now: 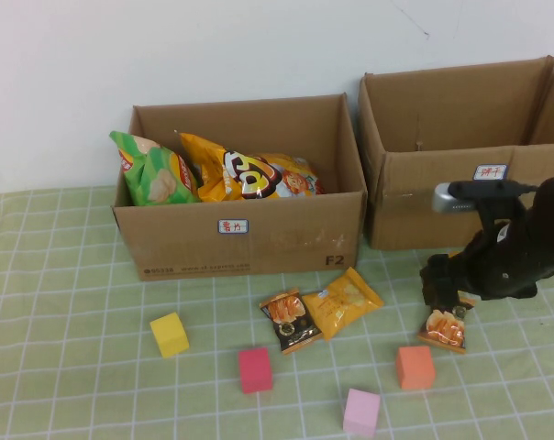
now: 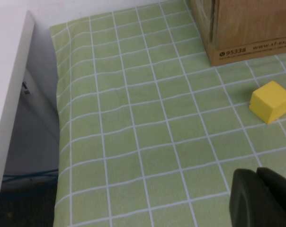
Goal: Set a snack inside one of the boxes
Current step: Pick up the biscuit
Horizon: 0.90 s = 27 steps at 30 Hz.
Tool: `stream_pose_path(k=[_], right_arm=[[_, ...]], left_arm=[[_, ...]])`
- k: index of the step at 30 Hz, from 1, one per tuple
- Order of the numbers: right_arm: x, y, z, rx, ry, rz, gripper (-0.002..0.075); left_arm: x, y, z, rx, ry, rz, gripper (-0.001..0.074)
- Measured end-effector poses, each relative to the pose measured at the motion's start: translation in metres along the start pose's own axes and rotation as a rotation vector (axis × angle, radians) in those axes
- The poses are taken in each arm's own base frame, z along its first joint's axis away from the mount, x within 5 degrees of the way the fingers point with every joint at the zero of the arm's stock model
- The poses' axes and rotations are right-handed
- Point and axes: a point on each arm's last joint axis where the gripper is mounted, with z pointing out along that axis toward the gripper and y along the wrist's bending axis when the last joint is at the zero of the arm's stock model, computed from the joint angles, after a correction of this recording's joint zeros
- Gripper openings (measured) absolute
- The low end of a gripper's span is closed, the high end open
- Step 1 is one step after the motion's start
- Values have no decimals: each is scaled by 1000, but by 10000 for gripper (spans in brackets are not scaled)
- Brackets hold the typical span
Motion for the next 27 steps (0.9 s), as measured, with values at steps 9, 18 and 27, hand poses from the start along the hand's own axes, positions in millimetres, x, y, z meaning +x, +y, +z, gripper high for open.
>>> stream_pose_path(k=[9, 18, 27], right_arm=[[13, 0, -1, -4, 145, -1, 505], [9, 0, 14, -19, 84, 52, 356], [5, -2, 31, -9, 31, 82, 620]], left_arm=[[0, 0, 0, 4, -3, -7, -2], [-1, -1, 0, 10, -12, -17, -2], [-2, -1, 0, 9, -22, -17, -2]])
